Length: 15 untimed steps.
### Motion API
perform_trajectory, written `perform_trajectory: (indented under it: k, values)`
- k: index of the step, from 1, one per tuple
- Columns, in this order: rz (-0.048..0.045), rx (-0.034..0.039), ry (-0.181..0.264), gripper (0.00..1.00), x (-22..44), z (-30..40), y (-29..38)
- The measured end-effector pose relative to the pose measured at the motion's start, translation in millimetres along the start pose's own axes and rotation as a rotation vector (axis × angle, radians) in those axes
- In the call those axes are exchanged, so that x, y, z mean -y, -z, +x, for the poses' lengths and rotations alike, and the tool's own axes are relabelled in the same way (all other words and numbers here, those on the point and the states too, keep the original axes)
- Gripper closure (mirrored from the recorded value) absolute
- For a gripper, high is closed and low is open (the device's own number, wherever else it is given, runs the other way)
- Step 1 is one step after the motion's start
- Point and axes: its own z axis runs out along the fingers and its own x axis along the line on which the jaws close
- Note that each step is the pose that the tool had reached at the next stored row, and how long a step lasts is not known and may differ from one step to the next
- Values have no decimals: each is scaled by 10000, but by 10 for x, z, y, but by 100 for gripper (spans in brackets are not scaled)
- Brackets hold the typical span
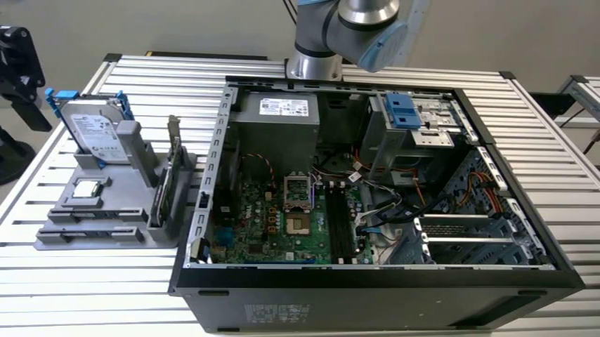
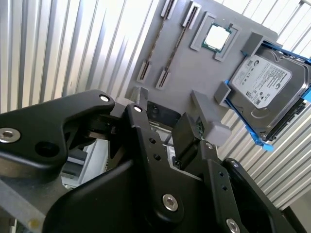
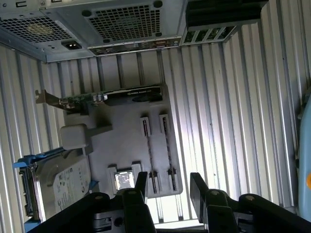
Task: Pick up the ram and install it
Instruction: 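Pick up the ram and move it above insertion slot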
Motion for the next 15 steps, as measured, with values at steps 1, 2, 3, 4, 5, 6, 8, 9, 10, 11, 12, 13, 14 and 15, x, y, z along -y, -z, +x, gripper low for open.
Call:
perform_trajectory:
  k: [1, 2, 3, 4, 5, 6, 8, 9, 10, 11, 12, 13, 14, 15]
  values:
    - [44, 5, 1, 0, -1, 0, -3]
    - [110, 17, 2, 0, 0, 0, -5]
    - [171, 27, 2, 0, 0, 0, -9]
    - [228, 34, 2, 0, 1, 0, -14]
    - [277, 41, 2, 0, 1, 0, -19]
    - [316, 47, 2, 0, 1, 0, -23]
    - [359, 54, 3, 0, 1, 0, -32]
    - [368, 57, 2, 0, 1, 0, -36]
    - [369, 57, 2, 0, 1, 0, -40]
    - [370, 57, 2, 0, 1, 0, -40]
    - [370, 58, 2, 0, 1, 0, -40]
    - [370, 57, 3, 0, 1, 0, -41]
    - [368, 56, 3, 0, 1, 0, -42]
    - [368, 56, 3, 0, 1, 0, -43]
